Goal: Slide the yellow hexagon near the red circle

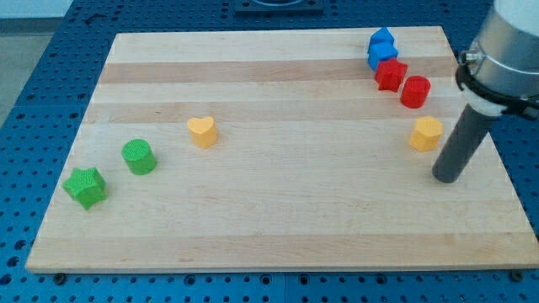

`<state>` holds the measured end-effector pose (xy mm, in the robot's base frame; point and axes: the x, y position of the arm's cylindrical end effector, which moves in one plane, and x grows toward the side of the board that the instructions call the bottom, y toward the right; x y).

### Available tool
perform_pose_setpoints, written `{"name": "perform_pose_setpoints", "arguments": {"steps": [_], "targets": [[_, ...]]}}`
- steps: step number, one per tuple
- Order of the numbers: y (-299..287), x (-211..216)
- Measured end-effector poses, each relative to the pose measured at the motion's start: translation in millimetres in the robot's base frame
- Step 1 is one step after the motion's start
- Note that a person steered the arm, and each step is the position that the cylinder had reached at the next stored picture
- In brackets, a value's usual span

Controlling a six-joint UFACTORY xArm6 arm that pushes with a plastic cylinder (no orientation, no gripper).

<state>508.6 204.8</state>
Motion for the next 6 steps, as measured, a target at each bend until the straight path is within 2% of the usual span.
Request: {"name": "perform_pose_setpoints", "arguments": {"steps": [4, 5, 6], "targets": [[-18, -44], [-18, -45], [-18, -28]]}}
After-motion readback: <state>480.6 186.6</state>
